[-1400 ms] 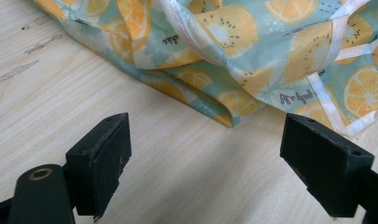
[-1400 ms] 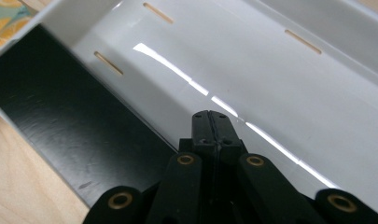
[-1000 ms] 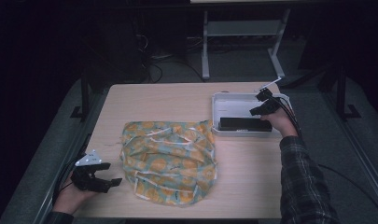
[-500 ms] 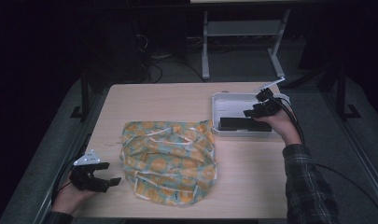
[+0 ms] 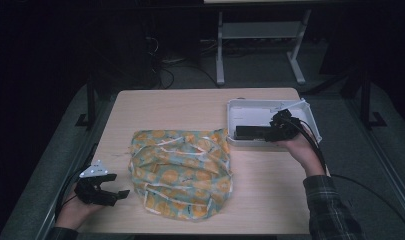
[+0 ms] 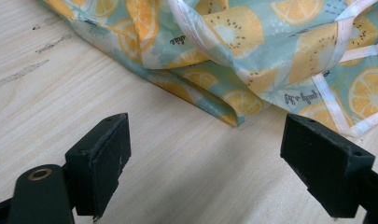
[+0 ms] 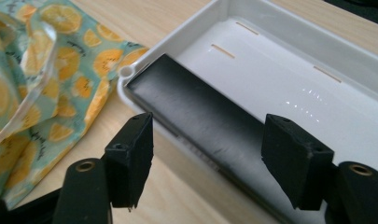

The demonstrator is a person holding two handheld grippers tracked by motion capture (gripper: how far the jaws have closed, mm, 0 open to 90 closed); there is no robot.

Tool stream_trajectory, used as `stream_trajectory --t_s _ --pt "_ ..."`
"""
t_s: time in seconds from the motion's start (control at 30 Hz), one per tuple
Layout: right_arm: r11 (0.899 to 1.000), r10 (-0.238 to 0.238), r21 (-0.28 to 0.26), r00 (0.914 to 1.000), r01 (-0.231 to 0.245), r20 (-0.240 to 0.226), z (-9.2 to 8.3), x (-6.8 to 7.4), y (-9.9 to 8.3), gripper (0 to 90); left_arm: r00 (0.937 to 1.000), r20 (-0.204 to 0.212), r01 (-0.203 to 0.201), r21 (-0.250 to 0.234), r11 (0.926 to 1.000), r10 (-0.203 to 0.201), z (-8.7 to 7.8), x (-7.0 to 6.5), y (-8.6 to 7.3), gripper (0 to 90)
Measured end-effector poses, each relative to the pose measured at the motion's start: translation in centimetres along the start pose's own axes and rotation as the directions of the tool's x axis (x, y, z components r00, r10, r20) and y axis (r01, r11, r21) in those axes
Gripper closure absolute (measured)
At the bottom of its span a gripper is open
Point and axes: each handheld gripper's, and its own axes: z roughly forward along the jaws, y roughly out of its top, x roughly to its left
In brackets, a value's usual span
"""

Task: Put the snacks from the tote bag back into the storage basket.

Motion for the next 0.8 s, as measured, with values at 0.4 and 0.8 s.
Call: stream_trajectory --t_s 0.4,0.8 --pt "0.999 -0.021 -0.025 0.9995 0.02 -0.023 -0.8 2.7 -3.0 26.2 0.9999 -0.007 -0.009 0.014 0.9999 0.009 -0.1 0.0 -0.1 15.6" --pt "0.998 -0.027 -0.054 0.9994 0.026 -0.022 -1.8 4.9 -5.5 22.2 0.9998 -0.007 -0.019 0.019 0.9996 0.019 -0.1 0.0 -0.2 15.8"
